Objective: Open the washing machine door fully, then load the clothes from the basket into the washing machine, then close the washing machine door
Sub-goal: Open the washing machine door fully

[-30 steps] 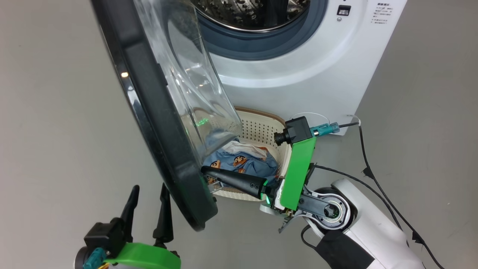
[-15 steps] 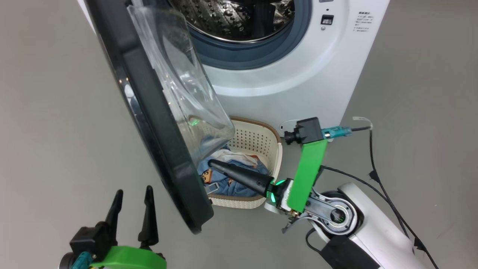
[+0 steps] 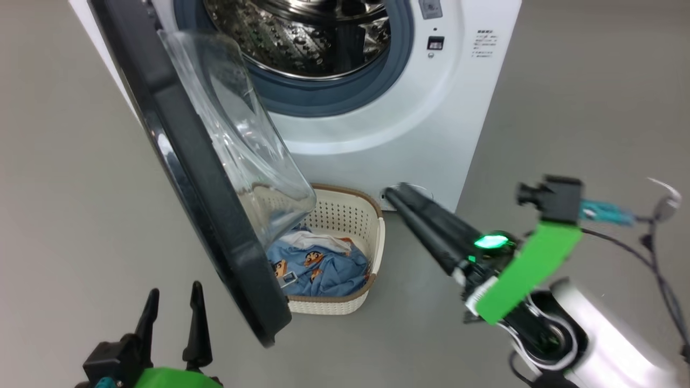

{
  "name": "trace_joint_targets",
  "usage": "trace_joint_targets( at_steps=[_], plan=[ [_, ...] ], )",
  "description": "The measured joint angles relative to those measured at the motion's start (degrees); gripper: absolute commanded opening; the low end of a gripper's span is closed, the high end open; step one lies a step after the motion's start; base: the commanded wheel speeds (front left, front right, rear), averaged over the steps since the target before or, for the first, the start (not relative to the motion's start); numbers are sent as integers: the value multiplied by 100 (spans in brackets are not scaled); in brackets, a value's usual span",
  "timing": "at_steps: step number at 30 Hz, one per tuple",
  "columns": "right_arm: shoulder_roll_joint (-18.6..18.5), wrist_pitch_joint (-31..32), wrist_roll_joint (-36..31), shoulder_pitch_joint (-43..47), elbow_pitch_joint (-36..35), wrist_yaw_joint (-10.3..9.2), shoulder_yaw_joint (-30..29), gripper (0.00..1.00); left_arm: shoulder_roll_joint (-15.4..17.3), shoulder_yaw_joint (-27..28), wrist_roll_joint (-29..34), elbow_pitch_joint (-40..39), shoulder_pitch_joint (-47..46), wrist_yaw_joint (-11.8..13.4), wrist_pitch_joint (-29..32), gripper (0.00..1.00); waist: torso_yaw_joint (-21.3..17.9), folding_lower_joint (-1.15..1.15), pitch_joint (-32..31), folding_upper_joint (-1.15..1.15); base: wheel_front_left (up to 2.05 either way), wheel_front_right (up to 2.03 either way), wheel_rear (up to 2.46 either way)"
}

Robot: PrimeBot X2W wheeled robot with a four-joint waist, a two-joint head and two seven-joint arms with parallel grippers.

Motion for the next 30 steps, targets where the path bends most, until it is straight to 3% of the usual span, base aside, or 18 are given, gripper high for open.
trace_joint_targets(
  at_steps=[5, 9, 19, 30],
  plan=[
    [-817, -1557, -621, 241, 44, 1, 402, 100, 1, 29, 3, 18, 54, -57, 0, 100, -61, 0, -132, 0, 0, 0, 0],
    [-1161, -1841, -973, 565, 259, 1, 303, 100, 1, 64, 41, 23, 182, -58, 0, 100, -147, 0, -193, 0, 0, 0, 0],
    [-622, -1845, -2383, 1802, 46, 1, -1749, 100, 3, 135, 42, 20, 221, -98, 0, 100, -405, 0, -169, 0, 0, 0, 0],
    [89, -1845, -4534, 2703, 92, 1, -3240, 100, 3, 151, 90, 69, 219, -108, 0, 100, -382, 0, -190, 0, 0, 0, 0]
  ],
)
